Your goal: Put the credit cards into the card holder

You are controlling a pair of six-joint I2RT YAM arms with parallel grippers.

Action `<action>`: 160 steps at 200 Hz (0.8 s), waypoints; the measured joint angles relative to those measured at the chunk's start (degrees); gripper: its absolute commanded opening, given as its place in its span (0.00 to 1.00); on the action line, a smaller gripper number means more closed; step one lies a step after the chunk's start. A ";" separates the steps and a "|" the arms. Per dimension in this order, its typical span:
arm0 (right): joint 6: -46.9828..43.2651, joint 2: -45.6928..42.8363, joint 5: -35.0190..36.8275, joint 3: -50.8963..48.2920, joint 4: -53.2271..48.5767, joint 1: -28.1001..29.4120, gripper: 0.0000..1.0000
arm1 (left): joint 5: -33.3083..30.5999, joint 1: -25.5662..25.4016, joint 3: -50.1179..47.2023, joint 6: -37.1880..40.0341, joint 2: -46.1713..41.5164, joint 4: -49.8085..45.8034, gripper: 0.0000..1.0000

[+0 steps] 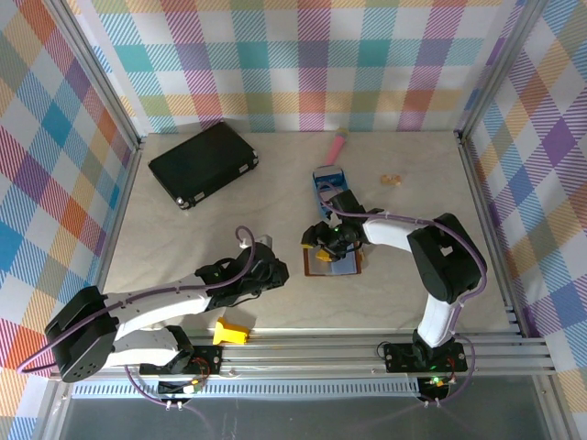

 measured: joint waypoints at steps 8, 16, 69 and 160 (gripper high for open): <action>0.48 -0.07 0.70 0.15 0.22 0.33 0.58 | 0.00 0.28 -0.22 0.00 -0.33 -0.33 0.14; 0.63 -0.31 1.38 0.26 0.17 0.63 0.58 | 0.02 0.55 -0.26 0.02 -0.55 -0.79 0.14; -5.42 -11.08 5.62 1.40 -5.01 0.92 0.63 | 1.33 2.34 -0.48 3.17 -0.70 0.02 0.17; -58.64 -24.39 4.90 6.12 -6.38 -16.46 0.65 | 8.96 10.45 0.98 27.45 -3.13 12.35 0.71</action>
